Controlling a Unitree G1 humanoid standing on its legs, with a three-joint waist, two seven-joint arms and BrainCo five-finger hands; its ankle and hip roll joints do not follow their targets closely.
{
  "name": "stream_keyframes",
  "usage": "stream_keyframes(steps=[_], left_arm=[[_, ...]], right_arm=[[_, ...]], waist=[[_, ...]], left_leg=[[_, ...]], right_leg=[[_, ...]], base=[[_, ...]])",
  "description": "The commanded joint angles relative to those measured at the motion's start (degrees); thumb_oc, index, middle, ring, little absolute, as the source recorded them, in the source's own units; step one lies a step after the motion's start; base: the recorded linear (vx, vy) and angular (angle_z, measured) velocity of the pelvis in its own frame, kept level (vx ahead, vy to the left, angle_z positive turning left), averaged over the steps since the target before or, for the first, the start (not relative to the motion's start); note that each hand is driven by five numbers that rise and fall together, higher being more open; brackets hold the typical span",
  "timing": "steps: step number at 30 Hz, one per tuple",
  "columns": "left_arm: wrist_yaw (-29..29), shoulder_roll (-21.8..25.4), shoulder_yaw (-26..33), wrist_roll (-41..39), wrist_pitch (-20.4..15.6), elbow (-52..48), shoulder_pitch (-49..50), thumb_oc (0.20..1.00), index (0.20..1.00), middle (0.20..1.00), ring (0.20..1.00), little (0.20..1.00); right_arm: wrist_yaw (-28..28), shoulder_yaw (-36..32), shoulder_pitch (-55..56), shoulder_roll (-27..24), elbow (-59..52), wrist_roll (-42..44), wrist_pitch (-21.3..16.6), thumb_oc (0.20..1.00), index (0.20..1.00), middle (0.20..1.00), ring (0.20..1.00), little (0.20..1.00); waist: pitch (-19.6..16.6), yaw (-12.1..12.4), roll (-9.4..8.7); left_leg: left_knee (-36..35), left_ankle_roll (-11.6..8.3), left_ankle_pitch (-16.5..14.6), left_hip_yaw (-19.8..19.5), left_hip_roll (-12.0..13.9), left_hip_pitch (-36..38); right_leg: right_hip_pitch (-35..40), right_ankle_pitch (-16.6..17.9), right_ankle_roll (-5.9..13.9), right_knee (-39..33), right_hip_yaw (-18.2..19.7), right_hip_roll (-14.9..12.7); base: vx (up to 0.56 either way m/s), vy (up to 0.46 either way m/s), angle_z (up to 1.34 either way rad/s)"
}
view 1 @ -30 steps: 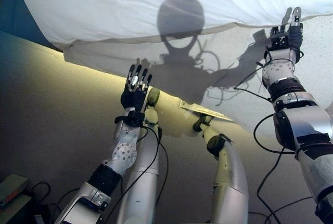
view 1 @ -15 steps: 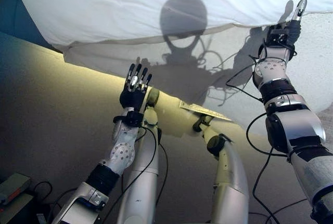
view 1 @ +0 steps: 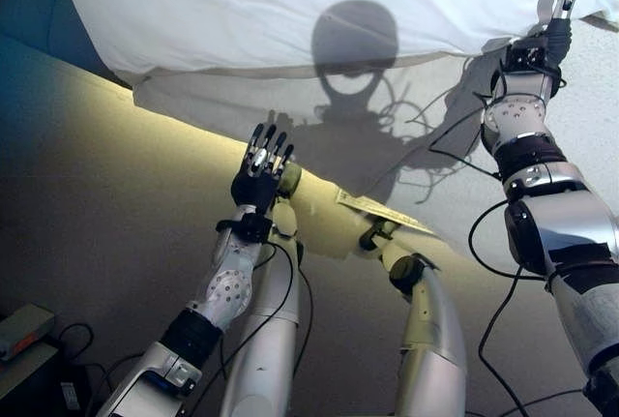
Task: Make the bed
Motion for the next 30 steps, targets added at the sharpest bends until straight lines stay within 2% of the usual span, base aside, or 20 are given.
stream_keyframes(steps=[1, 12, 14, 16, 20, 24, 26, 30], left_arm=[[-1.8, -0.65, -0.96, 3.32, -0.18, -6.1, 1.95, 1.0, 1.0, 1.0, 1.0, 1.0], [-1.45, -1.77, -2.04, 2.68, -0.44, -5.28, 0.35, 1.0, 1.0, 1.0, 1.0, 1.0], [-0.82, -2.5, -1.67, 2.36, -1.13, -4.68, -1.22, 1.0, 1.0, 1.0, 1.0, 1.0], [0.71, -3.99, -1.49, 2.04, -2.85, -3.74, -5.27, 1.0, 1.0, 1.0, 1.0, 1.0], [2.69, -6.88, -2.99, 0.83, -4.49, -2.17, -11.23, 1.0, 1.0, 1.0, 1.0, 1.0], [3.55, -8.64, -4.14, 0.34, -5.19, -1.17, -15.1, 1.0, 1.0, 1.0, 1.0, 1.0], [4.01, -10.25, -4.89, -1.08, -5.76, 0.4, -18.87, 1.0, 1.0, 1.0, 1.0, 1.0], [5.07, -12.22, -3.51, -2.78, -7.7, 3.01, -23.09, 1.0, 1.0, 1.0, 1.0, 1.0]], right_arm=[[1.25, 7.42, -5.3, -4.55, -2.29, -5.67, 0.87, 1.0, 1.0, 1.0, 1.0, 1.0], [-0.16, 10.18, -7.63, -4.74, -0.81, -7.89, 1.64, 1.0, 1.0, 1.0, 1.0, 1.0], [-0.34, 10.12, -7.1, -3.95, -1.84, -7.8, 1.33, 1.0, 1.0, 1.0, 1.0, 1.0], [-0.65, 10.52, -5.76, -1.9, -4.13, -8.11, 0.84, 1.0, 1.0, 1.0, 1.0, 1.0], [-1.38, 10.75, -5.06, 1.38, -5.45, -8.19, 0.25, 1.0, 1.0, 1.0, 1.0, 1.0], [-1.41, 11.1, -5.14, 3.22, -5.76, -8.14, 0.2, 1.0, 1.0, 1.0, 1.0, 1.0], [-1.23, 11.46, -5.11, 5.24, -6.22, -7.6, 0.19, 1.0, 1.0, 1.0, 1.0, 1.0], [-1.14, 11.46, -4.6, 7.51, -7.04, -7.39, -0.02, 1.0, 1.0, 1.0, 1.0, 1.0]], waist=[[-2.02, -0.19, 4.86], [-1.58, -0.55, 3.75], [-1.44, -0.9, 3.11], [-1.21, -1.6, 1.32], [-1.37, -2.79, -0.96], [-1.54, -3.78, -2.09], [-1.74, -4.84, -3.32], [-2.02, -5.94, -4.38]], left_leg=[[-5.46, 4.13, -1.01, 0.87, 0.26, 2.52], [-6.08, 4.02, -0.67, 0.47, 0.49, 3.31], [-5.96, 3.98, -0.71, 0.41, 0.61, 3.21], [-5.75, 3.94, -0.78, 0.3, 0.85, 3.04], [-5.28, 4.01, -1.12, 0.41, 1.05, 2.7], [-4.89, 4.11, -1.37, 0.6, 1.18, 2.36], [-4.45, 4.3, -1.65, 0.92, 1.31, 2.17], [-3.47, 4.53, -2.17, 1.11, 1.45, 1.72]], right_leg=[[1.57, -0.72, 10.37, -1.09, 1.11, 0.6], [2.18, -0.57, 10.33, -1.46, 0.75, 0.93], [2.29, -0.55, 10.29, -1.62, 0.75, 1.12], [2.2, -0.49, 10.25, -1.76, 0.68, 1.53], [2.05, -0.25, 10.21, -2.04, 0.79, 2.18], [1.72, 0.05, 10.24, -2.21, 1.09, 2.49], [1.52, 0.32, 10.18, -2.37, 1.41, 2.91], [1.13, 0.69, 10.22, -2.49, 1.93, 3.26]], base=[[0.0, 0.0, 0.0], [0.0, -0.003, 0.0], [0.01, -0.023, 0.0], [0.02, -0.067, 0.0], [0.01, -0.027, 0.02], [0.0, 0.009, -0.01], [-0.02, 0.025, -0.07], [-0.02, 0.031, -0.08]])
